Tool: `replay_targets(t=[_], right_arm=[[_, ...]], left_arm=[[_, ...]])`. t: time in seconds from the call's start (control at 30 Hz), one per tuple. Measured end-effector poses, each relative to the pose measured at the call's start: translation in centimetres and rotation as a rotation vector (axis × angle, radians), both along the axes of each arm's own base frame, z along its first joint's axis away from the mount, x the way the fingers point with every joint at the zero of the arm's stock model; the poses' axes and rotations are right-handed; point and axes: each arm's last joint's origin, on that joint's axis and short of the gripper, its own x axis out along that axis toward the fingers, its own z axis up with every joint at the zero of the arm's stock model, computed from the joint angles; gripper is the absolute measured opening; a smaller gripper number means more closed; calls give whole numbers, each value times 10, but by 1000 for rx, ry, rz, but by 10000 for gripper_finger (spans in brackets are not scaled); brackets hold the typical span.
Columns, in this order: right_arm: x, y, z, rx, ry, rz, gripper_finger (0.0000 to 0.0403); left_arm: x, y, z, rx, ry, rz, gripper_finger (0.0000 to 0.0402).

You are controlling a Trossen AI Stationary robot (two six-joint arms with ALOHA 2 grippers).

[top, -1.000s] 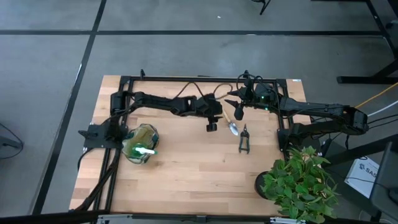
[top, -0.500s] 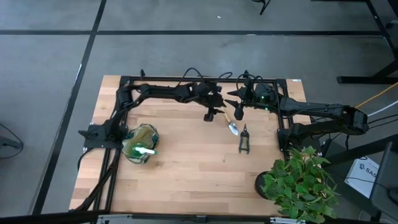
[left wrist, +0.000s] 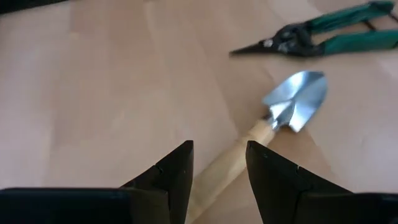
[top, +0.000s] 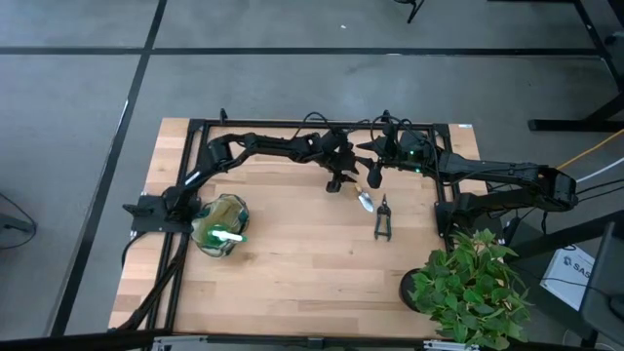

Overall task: Pick & Place Garden tools in Gardening bag
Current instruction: Put the brown trowel into the gardening bag

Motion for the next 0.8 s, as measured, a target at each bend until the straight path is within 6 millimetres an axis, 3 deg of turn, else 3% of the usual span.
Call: replay_targets(t=[0.4,0.8], right_arm=[[0,0,0,0,0,0,179],[0,0,0,0,-1,0,179]], left_arm=[[-3,-10,-18,-126,163,-1,143],[3,-38,-20,-42,271,104,125]])
